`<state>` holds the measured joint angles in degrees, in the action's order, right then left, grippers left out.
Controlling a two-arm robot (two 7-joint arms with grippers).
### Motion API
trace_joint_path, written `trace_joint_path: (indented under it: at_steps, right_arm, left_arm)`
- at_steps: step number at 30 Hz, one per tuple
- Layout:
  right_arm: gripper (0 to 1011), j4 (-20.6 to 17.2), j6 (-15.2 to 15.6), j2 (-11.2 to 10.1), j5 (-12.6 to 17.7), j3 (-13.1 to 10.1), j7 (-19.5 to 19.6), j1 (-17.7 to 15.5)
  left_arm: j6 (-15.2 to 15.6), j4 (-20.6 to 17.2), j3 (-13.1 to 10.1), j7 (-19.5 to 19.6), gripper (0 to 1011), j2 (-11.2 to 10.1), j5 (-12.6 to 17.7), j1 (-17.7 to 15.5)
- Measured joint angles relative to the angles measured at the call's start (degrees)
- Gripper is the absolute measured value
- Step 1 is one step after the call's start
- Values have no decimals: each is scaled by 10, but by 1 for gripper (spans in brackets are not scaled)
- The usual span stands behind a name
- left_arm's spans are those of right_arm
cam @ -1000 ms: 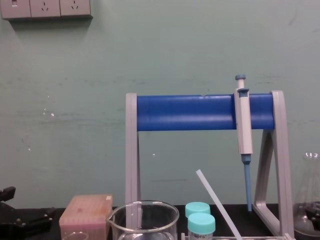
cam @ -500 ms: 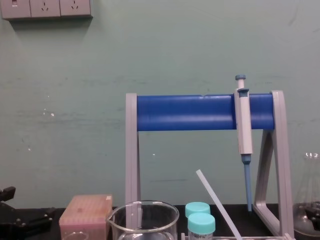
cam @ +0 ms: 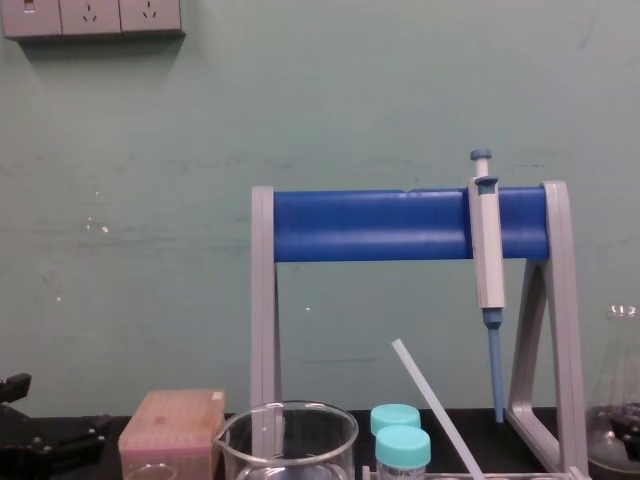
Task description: Pick up the stirring rod with one hand, then place it down.
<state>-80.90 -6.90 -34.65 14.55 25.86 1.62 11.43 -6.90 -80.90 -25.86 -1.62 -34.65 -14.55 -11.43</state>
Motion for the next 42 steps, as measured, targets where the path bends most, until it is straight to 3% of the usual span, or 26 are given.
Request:
trace_joint_path:
  at_steps: [38,42]
  right_arm:
    - [1003,0,0,0,0,0,0,0]
    - [1003,-4,2,2,6,-10,-12,3]
  left_arm:
    - [0,0,0,0,1000,0,0,0]
    - [0,0,0,0,1000,0,0,0]
